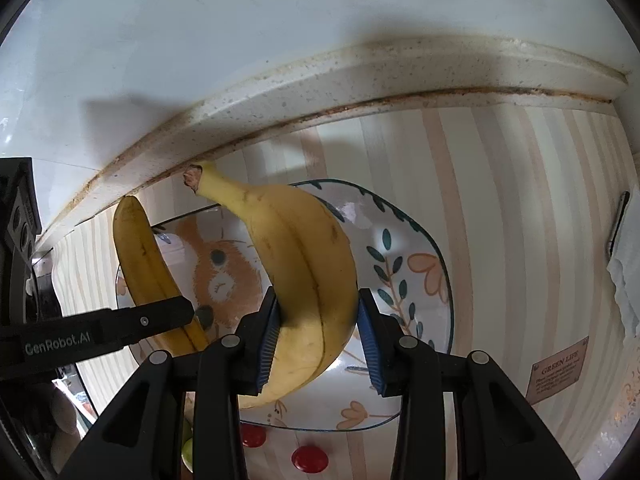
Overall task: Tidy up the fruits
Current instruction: 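Carry both bananas onto the floral plate and open both grippers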
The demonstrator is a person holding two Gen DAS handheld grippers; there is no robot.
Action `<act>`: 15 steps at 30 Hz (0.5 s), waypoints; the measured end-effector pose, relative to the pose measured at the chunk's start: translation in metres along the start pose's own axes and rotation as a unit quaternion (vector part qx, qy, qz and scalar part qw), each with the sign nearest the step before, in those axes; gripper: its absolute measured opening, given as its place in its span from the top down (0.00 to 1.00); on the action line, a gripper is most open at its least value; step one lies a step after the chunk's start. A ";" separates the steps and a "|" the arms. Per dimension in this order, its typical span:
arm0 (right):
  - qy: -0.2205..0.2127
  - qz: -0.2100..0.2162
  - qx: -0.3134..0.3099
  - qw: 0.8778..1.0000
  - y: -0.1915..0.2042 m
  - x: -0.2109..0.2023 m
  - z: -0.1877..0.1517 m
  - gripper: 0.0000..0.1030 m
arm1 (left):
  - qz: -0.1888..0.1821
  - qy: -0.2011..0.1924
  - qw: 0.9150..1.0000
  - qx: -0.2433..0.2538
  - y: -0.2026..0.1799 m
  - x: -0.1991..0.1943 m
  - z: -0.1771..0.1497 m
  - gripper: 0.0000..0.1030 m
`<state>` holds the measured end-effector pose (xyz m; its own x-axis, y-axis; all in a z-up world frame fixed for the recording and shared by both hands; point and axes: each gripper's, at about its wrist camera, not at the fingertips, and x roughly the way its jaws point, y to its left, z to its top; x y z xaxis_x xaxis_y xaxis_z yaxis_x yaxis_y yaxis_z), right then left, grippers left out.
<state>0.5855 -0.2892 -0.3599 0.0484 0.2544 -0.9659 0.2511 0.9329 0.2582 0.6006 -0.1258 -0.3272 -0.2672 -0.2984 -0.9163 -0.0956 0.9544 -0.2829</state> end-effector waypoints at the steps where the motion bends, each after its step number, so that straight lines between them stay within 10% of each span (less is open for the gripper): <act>1: 0.003 0.001 0.000 1.000 -0.002 0.001 0.004 0.59 | 0.006 -0.002 1.000 0.002 -0.003 0.000 -0.001 0.66; 4: 0.005 -0.003 -0.006 1.000 0.001 0.002 0.005 0.57 | 0.030 -0.017 0.999 0.021 -0.019 0.007 -0.003 0.66; 7: 0.000 0.001 -0.016 1.000 0.003 -0.003 0.005 0.34 | 0.050 -0.038 0.997 0.047 -0.029 -0.001 -0.011 0.66; 15: -0.042 -0.028 -0.053 0.997 0.012 -0.029 -0.014 0.12 | 0.086 -0.124 0.986 0.065 -0.015 -0.036 -0.036 0.20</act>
<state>0.5731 -0.2818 -0.3282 0.1198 0.1825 -0.9759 0.1531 0.9678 0.1998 0.5774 -0.1293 -0.2796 -0.0237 -0.1360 -0.9904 0.0579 0.9889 -0.1372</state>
